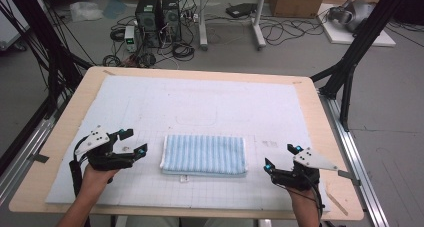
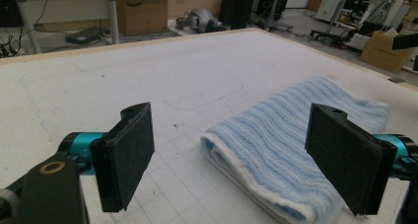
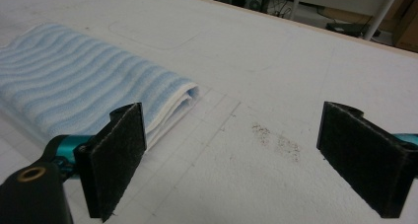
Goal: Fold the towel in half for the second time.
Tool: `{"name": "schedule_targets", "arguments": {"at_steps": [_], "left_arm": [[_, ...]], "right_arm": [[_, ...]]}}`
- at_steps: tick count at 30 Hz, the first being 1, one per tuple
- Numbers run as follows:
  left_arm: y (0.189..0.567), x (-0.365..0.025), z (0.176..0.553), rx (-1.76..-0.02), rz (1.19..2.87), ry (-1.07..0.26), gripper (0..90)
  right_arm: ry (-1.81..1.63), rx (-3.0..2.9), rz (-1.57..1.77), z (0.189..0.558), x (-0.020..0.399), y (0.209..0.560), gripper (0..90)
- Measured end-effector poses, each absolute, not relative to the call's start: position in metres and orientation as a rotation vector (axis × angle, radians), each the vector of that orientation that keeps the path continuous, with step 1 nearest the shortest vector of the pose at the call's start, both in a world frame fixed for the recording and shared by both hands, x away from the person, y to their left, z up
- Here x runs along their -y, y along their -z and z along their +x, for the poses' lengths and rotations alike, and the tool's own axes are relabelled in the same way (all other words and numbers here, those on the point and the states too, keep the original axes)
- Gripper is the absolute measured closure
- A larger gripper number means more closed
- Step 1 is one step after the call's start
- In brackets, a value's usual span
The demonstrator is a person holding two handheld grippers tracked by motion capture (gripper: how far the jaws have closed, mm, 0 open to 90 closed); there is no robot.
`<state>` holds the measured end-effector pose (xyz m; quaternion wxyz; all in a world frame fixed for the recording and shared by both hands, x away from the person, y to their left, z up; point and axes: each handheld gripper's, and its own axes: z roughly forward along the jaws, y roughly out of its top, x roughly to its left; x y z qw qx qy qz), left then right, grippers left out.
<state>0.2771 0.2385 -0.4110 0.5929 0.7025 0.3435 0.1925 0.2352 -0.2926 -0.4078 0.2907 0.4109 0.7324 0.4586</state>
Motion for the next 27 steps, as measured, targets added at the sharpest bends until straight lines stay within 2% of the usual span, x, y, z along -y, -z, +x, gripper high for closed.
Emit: {"name": "schedule_targets", "arguments": {"at_steps": [27], "left_arm": [[0.412, -0.2393, 0.2783, -0.803, 1.63, -0.451, 19.5]], "right_arm": [[-1.223, -1.951, 1.099, 0.2369, 0.2924, 0.4089, 10.8]]}}
